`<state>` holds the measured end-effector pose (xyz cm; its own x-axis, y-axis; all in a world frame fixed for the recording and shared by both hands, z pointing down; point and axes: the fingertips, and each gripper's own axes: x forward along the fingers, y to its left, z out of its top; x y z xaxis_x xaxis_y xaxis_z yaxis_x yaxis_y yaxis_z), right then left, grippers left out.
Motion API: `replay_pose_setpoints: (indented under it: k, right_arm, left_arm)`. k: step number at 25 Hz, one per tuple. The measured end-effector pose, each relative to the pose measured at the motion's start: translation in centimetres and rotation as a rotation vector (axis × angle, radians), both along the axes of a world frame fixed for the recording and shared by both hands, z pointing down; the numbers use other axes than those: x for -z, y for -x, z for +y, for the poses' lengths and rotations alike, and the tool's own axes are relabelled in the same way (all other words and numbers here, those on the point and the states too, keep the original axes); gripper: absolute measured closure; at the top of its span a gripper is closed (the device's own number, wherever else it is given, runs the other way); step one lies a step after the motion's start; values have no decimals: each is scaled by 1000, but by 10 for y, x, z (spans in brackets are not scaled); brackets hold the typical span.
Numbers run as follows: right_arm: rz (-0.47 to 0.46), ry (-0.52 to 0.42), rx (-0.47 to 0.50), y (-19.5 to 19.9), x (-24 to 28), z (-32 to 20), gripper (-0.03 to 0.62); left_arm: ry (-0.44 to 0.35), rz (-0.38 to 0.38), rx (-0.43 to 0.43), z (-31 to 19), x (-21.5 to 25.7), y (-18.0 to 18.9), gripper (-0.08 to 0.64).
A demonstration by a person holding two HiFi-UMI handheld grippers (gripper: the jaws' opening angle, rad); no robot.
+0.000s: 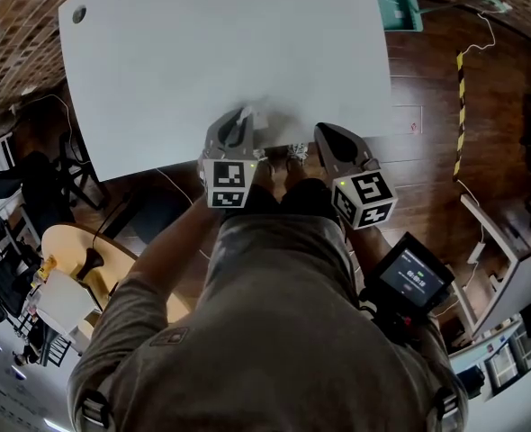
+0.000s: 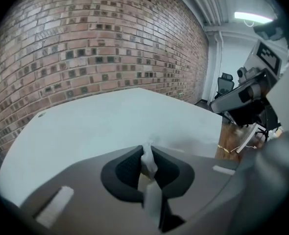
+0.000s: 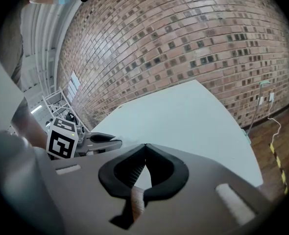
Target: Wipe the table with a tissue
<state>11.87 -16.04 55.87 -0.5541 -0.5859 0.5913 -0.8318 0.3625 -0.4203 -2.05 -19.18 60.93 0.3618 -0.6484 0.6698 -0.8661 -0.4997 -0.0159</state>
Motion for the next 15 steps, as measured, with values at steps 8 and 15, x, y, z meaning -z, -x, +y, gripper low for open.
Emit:
replay_pose_setpoints:
  k: [8, 15]
  right_arm:
    - [-4, -12, 50, 17, 8, -4, 580]
    - [-1, -32, 100, 44, 16, -5, 580]
  left_arm:
    - [-10, -42, 117, -2, 5, 53, 532]
    - [-12, -75, 219, 6, 6, 109, 532]
